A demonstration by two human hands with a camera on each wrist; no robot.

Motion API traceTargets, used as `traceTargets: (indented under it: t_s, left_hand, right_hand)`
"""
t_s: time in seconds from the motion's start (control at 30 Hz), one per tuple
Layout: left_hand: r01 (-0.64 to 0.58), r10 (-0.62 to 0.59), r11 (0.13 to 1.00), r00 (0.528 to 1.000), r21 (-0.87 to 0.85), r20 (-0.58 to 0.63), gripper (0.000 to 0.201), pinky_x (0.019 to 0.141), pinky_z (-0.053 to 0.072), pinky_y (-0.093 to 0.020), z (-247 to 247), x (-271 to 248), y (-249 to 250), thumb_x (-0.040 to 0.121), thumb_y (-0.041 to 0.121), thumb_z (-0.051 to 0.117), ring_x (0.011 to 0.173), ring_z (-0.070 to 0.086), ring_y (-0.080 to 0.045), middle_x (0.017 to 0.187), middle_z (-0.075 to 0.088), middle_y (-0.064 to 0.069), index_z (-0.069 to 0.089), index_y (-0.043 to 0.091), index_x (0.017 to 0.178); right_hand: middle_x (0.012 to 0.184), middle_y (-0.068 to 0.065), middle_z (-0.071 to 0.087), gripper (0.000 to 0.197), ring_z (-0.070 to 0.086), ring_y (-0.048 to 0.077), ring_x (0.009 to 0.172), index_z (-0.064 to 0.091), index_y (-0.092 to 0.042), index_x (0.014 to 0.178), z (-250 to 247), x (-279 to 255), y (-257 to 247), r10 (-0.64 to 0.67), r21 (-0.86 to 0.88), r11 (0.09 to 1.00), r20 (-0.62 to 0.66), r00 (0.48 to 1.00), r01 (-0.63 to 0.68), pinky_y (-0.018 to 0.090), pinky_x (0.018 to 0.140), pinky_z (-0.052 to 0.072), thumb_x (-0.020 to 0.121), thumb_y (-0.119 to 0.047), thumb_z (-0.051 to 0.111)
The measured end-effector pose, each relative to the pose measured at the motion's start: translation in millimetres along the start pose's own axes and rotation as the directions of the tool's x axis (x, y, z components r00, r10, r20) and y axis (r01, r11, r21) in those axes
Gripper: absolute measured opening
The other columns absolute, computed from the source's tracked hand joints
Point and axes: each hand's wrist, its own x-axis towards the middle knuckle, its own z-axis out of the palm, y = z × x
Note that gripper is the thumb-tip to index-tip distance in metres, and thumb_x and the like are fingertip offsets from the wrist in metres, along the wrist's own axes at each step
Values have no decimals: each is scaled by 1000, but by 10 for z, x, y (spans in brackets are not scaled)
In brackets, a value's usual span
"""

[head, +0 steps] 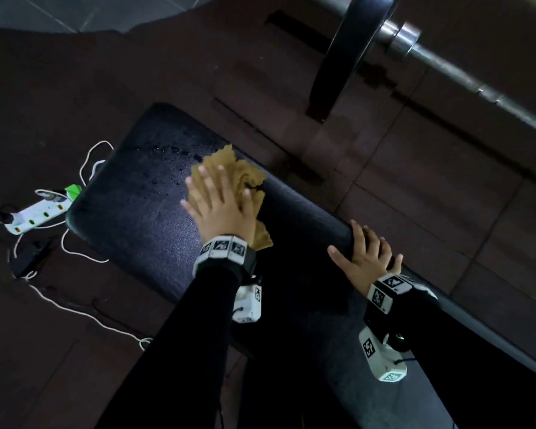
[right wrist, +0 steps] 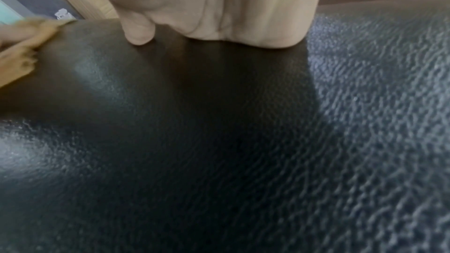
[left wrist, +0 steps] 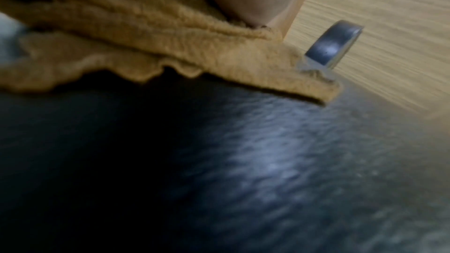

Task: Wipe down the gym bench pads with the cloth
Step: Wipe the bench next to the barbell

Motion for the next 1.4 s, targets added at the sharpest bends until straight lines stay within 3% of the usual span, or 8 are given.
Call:
traceTargets:
  t_s: [0.13,0.27,0.47,0.73,0.97,1.1,1.2,1.4]
  left_hand:
    - [-279,276,959,959,48,62,69,111,-12,-57,72,-183,392,94,60,17,144,-14,-38,159,-13,-9,-9,27,149]
    - [-496,493,866,868,57,65,65,116,8,-56,280,-695,323,95,53,26,147,0,-31,160,4,-4,14,25,152]
    - [-357,358,933,933,37,-28,60,115,10,-49,306,-861,-328,94,46,30,145,16,-26,157,20,-3,27,21,149]
    - [-130,129,991,991,26,41,65,113,-10,-55,64,-150,113,95,55,15,145,-14,-34,160,-12,-8,-5,28,151]
    - [-412,434,892,897,-188,90,62,118,-4,-52,-90,-238,311,99,47,27,147,-13,-24,160,-9,-3,3,28,152]
    - [-211,219,958,976,-193,17,60,116,-5,-49,-145,-194,-321,101,40,26,147,-7,-14,161,-5,2,4,21,153]
    - [-41,40,993,999,-115,-13,60,117,0,-49,-195,-114,-925,100,34,30,148,-3,-17,161,-2,-1,6,17,153]
    - [207,-226,961,970,-184,-90,62,116,3,-56,-278,116,-1747,100,37,31,147,-2,-27,161,0,1,7,15,153]
  right_hand:
    - [155,-17,0,78,-5,21,143,-7,-54,139,-29,-33,-37,13,14,1000,-9,1000,-13,53,112,-8,74,-81,25]
    - [155,-16,0,77,-4,22,144,-6,-52,141,-49,-58,-53,13,3,1000,-16,1000,-13,53,112,-8,77,-79,27]
    - [155,-16,0,76,-5,23,143,-8,-53,140,-45,-69,-59,-6,11,1000,-19,1000,6,54,112,-8,77,-79,26]
    - [155,-15,3,76,-1,24,143,-9,-55,138,-30,-72,-53,3,-14,1000,-39,999,-3,54,112,-7,75,-81,24]
    - [156,-4,14,75,14,29,141,13,-41,147,-59,-244,-220,13,6,1000,-217,976,-12,53,114,3,83,-65,45]
    - [155,12,16,73,25,37,136,27,-16,147,-79,-340,-540,-170,0,982,-449,877,191,53,111,18,87,-43,59]
    - [155,15,17,77,21,36,139,28,-10,145,-52,-327,-962,-463,-118,880,-424,778,460,51,113,14,87,-53,53]
    - [158,3,-11,106,-10,32,144,-2,-31,149,195,-141,-1723,-538,-270,833,-185,823,483,49,111,-12,67,-84,39]
